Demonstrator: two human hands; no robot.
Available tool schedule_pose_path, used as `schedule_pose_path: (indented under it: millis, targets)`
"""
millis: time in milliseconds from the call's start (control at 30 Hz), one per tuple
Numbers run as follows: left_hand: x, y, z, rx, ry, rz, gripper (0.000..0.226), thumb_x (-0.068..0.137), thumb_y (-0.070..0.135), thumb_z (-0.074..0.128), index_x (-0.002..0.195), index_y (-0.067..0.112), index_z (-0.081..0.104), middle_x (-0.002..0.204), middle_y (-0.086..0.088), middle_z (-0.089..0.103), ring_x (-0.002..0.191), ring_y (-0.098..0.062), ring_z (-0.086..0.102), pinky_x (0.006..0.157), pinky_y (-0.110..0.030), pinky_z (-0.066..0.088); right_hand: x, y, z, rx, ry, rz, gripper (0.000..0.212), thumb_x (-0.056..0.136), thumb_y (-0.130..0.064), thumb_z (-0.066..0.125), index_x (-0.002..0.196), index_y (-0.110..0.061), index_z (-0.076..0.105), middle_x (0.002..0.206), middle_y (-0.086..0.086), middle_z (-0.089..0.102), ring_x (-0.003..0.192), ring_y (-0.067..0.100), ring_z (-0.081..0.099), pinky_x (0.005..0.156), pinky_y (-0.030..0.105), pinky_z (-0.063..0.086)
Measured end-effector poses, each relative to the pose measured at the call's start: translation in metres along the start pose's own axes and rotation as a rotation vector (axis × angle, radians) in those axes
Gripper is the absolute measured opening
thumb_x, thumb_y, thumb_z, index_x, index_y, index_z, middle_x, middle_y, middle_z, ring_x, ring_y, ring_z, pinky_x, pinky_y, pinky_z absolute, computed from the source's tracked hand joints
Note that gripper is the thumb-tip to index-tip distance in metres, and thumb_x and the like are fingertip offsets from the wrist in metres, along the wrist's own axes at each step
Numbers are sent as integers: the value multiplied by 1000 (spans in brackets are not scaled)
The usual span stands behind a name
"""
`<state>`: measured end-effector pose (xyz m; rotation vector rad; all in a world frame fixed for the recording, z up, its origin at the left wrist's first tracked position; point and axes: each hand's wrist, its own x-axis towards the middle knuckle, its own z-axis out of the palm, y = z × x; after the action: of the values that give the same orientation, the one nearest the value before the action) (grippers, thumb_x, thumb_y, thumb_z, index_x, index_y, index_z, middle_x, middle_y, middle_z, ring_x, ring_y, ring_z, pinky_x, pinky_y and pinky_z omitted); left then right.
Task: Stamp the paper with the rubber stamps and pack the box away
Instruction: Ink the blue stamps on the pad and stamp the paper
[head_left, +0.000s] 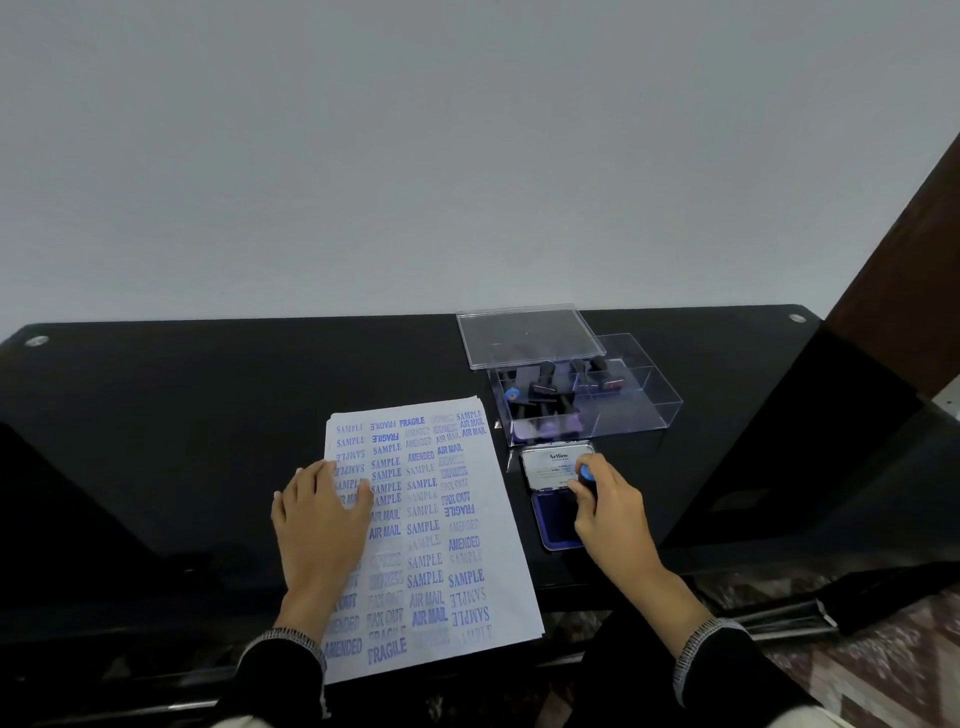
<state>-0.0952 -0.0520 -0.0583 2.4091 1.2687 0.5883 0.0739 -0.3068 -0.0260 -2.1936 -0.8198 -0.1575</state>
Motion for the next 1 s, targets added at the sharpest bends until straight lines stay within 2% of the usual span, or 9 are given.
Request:
schedule_pose_path:
  millis: [100,300,400,533,667,733,800,900,1000]
  targets:
    - [0,1,0,4,5,2,55,93,46,52,134,11,47,139,-5,47,136,-25,36,118,-48,19,8,-4,-2,3,-71,30,17,90,-3,57,100,-16,54,91,-3,58,81,13,58,68,18,49]
    - [-3,5,-2,46,-4,26,49,95,43,48,135,15,48,140,-6,46,137,-27,33,117,-50,18,24,-56,13,278,-98,65,13,94,-15,55,106,-21,55,78,-5,58,68,10,56,58,14,42]
    - [-3,7,-5,90,-31,65,42,97,41,43,138,29,48,143,-5,42,139,-29,30,116,-53,18,37,-73,30,410,-165,102,11,98,-20,48,106,-25,53,85,6,64,75,20,62,69,35,50]
    - [0,11,-9,157,-105,104,39,100,40,36,138,41,44,151,-2,31,142,-27,23,115,-58,15,58,-80,39,497,-143,130,13,99,-19,46,112,-21,49,95,6,63,73,9,62,70,18,52]
    - [3,14,-12,222,-151,159,42,103,34,31,144,36,34,156,5,23,146,-26,13,117,-57,10,77,-76,45,441,-107,159,8,95,-25,53,96,-17,55,87,9,66,76,20,65,73,36,52]
    - [7,19,-12,254,-169,179,44,102,27,34,145,30,33,156,5,22,146,-25,10,116,-58,7,81,-75,47,394,-83,144,8,92,-24,60,92,-17,61,85,6,67,82,24,63,71,25,48]
    - [10,25,-12,214,-151,181,46,98,19,41,144,25,37,155,4,25,147,-23,12,116,-56,6,85,-74,50,384,-44,144,9,88,-21,64,93,-13,67,83,0,65,84,23,62,71,21,46]
    - [14,36,-7,88,-114,233,47,96,10,46,141,22,43,152,3,34,145,-16,20,120,-47,10,90,-71,55,302,-43,99,8,87,-21,66,91,-15,71,73,-6,61,84,27,56,74,34,46]
    - [12,50,1,-213,-152,271,36,100,13,42,135,17,51,145,3,43,139,-12,30,119,-32,20,92,-70,60,191,-61,47,18,86,-25,67,103,-20,71,75,-10,55,93,19,39,80,33,40]
